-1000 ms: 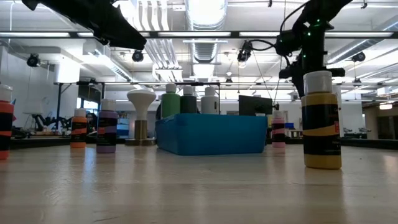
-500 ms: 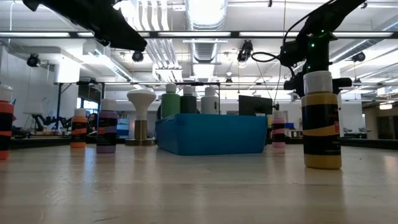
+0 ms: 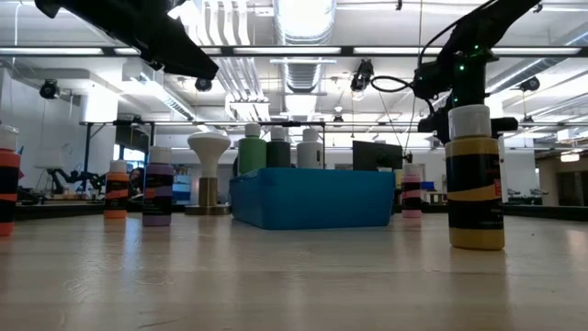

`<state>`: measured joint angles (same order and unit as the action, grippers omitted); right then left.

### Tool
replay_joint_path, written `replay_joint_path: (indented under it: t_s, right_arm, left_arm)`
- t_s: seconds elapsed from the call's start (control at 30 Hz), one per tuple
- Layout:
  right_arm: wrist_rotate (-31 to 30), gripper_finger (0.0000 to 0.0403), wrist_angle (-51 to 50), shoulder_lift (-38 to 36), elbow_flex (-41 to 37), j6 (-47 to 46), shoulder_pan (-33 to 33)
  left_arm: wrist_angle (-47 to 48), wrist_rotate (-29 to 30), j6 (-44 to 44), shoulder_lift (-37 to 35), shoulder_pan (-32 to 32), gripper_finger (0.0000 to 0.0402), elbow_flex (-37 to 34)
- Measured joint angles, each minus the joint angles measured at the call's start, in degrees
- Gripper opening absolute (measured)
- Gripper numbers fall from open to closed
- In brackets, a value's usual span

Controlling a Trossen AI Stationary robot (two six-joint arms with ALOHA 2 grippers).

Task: Pick & Place Paint Supplies
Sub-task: Put the pink paint bottle into the blue bin

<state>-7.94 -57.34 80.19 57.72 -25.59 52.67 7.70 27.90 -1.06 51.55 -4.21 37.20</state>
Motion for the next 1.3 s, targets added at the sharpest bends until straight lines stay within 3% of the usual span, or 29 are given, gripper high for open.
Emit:
replay_joint_path:
  t_s: [0.67,1.3]
  right_arm:
    - [0.5,0.0233,1.2,4.4,-0.1,1.8,0.5]
    - [-0.3,0.0118,1.0,3.6,-0.1,2.7,1.0]
  left_arm:
    - [0.0,0.0,0.0,0.0,0.0,0.0314,0.0]
    - [0.0,0.0,0.0,0.0,0.0,0.0314,0.0]
